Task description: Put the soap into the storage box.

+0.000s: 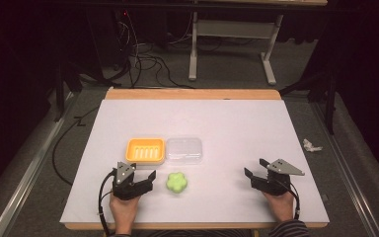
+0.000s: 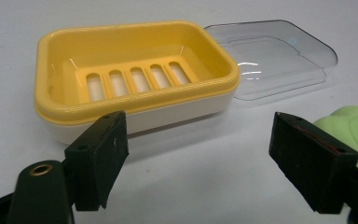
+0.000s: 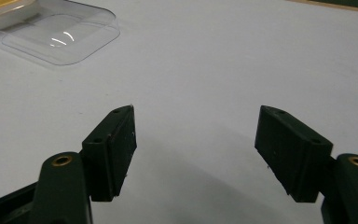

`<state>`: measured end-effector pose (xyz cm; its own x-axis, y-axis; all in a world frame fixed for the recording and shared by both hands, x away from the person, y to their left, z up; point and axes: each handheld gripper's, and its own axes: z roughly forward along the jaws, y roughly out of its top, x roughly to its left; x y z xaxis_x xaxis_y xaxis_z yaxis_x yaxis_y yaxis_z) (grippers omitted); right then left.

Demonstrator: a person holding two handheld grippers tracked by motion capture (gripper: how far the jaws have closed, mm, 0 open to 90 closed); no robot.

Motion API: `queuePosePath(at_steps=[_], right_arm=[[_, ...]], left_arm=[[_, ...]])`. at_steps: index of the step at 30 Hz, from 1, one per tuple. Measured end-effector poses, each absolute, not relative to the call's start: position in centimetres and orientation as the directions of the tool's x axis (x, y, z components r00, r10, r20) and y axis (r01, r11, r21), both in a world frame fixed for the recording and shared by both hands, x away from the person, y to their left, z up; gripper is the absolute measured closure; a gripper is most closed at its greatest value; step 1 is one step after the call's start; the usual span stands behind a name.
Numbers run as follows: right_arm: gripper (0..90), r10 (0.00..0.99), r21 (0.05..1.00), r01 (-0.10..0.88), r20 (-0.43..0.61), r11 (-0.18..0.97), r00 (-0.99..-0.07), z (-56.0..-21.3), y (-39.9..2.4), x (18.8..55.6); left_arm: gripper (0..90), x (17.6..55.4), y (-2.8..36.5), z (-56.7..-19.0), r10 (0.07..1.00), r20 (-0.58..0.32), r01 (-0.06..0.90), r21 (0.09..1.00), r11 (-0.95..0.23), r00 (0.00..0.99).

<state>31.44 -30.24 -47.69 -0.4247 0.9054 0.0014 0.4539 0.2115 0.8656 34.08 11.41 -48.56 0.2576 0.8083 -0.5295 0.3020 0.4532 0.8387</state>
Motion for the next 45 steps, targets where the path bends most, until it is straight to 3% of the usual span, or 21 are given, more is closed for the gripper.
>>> queuePosePath(at_steps=[25, 45], right_arm=[[30.0, 0.904, 0.865, 0.443, -0.027, 0.235, -0.427, -47.71, -29.94, 31.31], [30.1, 0.901, 0.864, 0.44, -0.035, 0.245, -0.433, -47.69, -29.88, 31.3]], left_arm=[[19.2, 33.84, 11.33, -48.48, 0.805, -0.525, 0.291, 0.844, 0.451, 0.276], [17.9, 33.37, 10.76, -47.9, 0.799, -0.528, 0.359, 0.833, 0.421, 0.288]])
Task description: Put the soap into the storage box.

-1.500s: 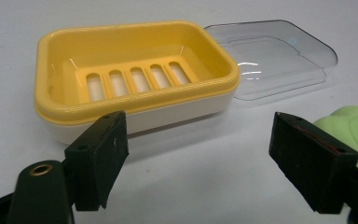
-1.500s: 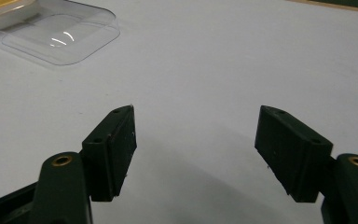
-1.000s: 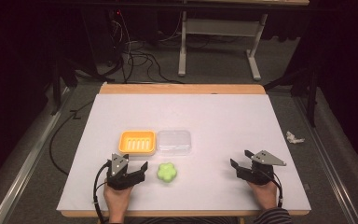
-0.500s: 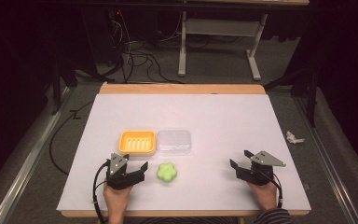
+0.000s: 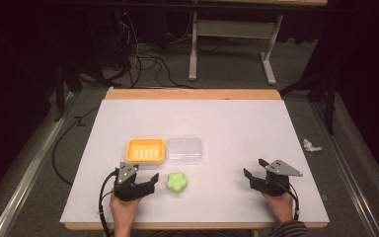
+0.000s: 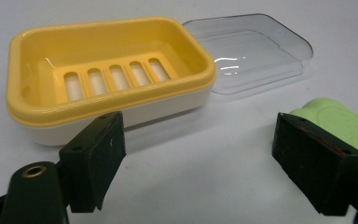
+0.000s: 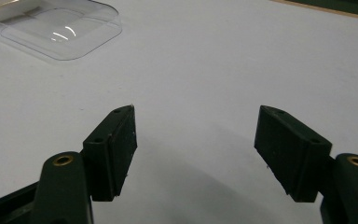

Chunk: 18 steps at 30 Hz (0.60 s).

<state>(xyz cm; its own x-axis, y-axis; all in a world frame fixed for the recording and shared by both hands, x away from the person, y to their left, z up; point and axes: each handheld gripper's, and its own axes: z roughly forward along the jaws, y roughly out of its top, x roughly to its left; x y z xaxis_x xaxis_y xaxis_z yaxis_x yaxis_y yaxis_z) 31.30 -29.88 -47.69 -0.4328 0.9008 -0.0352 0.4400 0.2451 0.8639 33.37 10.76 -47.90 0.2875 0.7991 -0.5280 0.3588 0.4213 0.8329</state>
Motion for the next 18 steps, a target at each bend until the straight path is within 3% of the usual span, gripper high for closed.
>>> queuePosePath(at_steps=[18], right_arm=[[30.1, 0.901, 0.868, 0.436, -0.031, 0.239, -0.433, -47.7, -30.0, 31.2]], left_arm=[[17.8, 31.6, 8.4, -46.0, 0.806, -0.49, 0.414, 0.843, 0.343, 0.331]])
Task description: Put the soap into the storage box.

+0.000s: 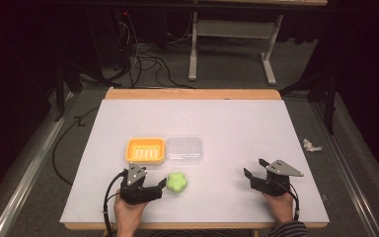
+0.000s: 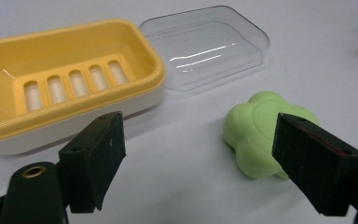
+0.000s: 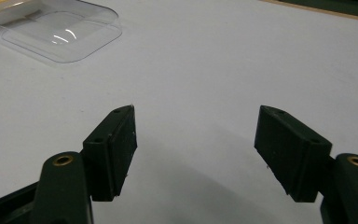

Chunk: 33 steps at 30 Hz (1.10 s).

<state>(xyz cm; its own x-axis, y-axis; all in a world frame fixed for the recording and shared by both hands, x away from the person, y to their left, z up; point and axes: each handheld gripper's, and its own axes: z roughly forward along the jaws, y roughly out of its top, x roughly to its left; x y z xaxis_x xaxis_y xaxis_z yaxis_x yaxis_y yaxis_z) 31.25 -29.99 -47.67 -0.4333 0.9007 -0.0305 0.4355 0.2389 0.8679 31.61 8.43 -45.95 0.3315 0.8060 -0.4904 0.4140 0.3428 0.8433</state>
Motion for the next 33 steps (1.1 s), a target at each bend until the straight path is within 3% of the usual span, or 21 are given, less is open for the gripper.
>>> queuePosePath(at_steps=[33], right_arm=[[30.1, 0.907, 0.86, 0.452, -0.029, 0.237, -0.42, -47.7, -29.8, 31.3]], left_arm=[[16.4, 31.6, 3.9, -46.7, 0.799, -0.407, 0.508, 0.848, 0.151, 0.442]])
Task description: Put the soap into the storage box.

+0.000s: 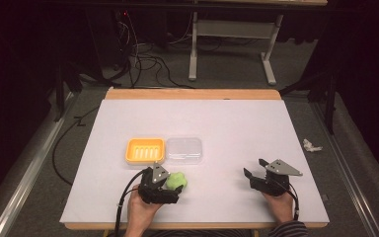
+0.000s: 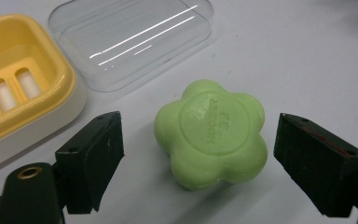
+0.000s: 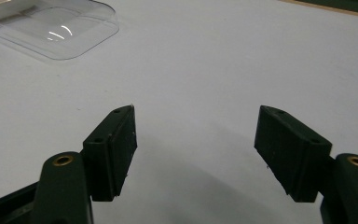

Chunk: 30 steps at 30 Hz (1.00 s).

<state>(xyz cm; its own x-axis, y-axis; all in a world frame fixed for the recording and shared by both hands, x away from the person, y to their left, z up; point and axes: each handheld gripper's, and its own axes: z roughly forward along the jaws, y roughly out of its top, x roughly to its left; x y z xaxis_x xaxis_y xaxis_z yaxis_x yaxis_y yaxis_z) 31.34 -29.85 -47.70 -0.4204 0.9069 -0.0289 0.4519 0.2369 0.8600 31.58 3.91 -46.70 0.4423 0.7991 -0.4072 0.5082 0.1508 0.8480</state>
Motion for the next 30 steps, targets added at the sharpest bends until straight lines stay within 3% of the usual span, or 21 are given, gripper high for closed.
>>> queuePosePath(at_steps=[22, 30], right_arm=[[30.0, 0.909, 0.866, 0.447, -0.021, 0.224, -0.416, -47.7, -30.1, 31.3], [30.0, 0.909, 0.866, 0.447, -0.02, 0.224, -0.417, -47.7, -30.1, 31.3]], left_arm=[[17.2, 33.0, 2.1, -48.1, 0.817, -0.357, 0.566, 0.823, 0.045, 0.453], [23.3, 33.0, 1.8, -48.3, 0.814, -0.349, 0.574, 0.819, 0.024, 0.464]])
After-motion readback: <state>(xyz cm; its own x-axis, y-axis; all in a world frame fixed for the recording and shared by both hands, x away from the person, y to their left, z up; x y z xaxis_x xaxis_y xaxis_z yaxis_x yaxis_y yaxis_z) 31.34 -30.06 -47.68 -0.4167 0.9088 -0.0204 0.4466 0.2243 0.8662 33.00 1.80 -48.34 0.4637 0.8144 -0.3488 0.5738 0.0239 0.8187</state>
